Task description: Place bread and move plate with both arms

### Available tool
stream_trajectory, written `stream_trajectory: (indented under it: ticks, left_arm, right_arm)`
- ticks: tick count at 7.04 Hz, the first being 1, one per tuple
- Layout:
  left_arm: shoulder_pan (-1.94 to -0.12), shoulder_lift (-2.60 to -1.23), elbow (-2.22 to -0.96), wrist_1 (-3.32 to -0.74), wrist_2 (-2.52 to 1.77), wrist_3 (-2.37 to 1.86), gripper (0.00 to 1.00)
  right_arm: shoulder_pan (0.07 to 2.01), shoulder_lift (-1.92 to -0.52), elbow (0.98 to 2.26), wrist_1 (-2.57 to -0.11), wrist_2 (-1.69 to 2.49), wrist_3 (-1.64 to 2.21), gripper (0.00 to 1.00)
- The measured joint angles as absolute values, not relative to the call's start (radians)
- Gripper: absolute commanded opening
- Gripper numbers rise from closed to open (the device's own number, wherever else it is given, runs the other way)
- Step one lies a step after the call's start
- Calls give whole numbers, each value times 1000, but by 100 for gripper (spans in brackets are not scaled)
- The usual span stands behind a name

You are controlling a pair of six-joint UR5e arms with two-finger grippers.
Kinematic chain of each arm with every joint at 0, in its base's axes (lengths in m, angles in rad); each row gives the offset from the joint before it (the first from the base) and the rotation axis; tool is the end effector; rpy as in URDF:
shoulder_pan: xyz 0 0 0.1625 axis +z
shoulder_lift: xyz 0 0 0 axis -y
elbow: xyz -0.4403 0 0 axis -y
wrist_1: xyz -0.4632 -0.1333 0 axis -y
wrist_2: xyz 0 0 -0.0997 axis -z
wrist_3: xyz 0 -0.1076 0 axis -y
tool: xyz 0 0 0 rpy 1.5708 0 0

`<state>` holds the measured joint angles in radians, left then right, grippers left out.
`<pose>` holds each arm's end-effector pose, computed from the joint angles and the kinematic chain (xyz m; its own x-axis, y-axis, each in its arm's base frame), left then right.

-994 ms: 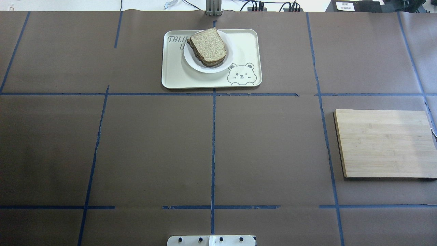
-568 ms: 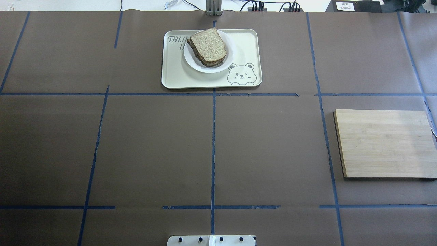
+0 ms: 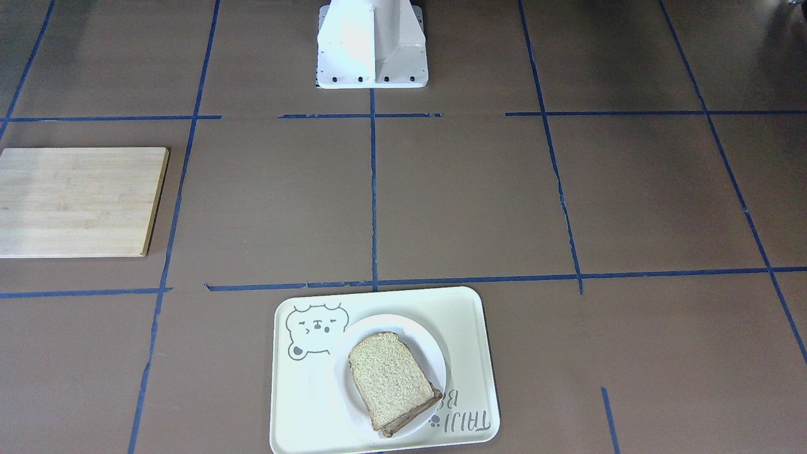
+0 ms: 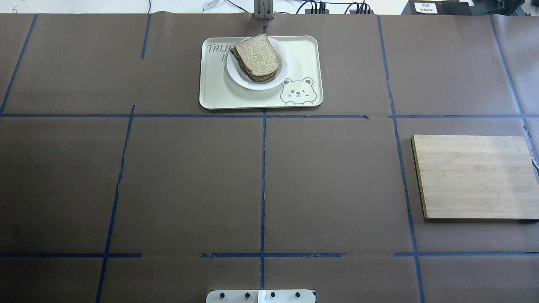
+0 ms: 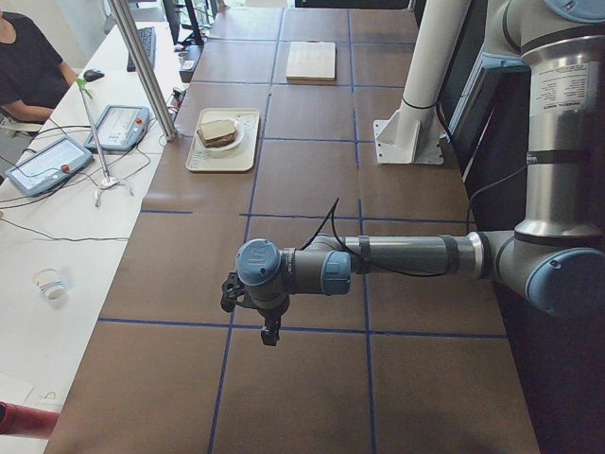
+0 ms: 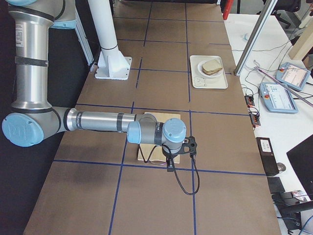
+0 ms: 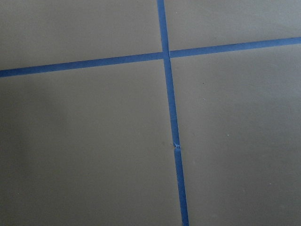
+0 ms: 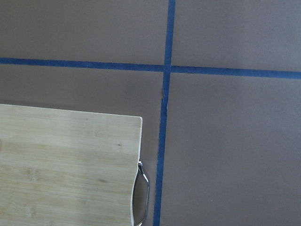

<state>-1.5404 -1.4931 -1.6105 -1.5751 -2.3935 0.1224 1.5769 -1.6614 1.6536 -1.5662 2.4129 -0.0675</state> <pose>-0.0384 -0.5273 0.6956 0.6719 0.1180 -0.7312 -0.1133 0.9920 0.0560 0.0562 -0.5225 0.6766 0.6648 -0.0610 0.7446 0.0388 0.9981 0.0471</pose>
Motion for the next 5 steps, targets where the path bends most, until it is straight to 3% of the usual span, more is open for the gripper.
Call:
stream_trajectory:
  ticks: [5]
  left_arm:
    - [-1603, -1498, -1618, -1537, -2353, 172, 100]
  right_arm:
    - [1583, -1659, 1654, -1565, 2411, -69, 100]
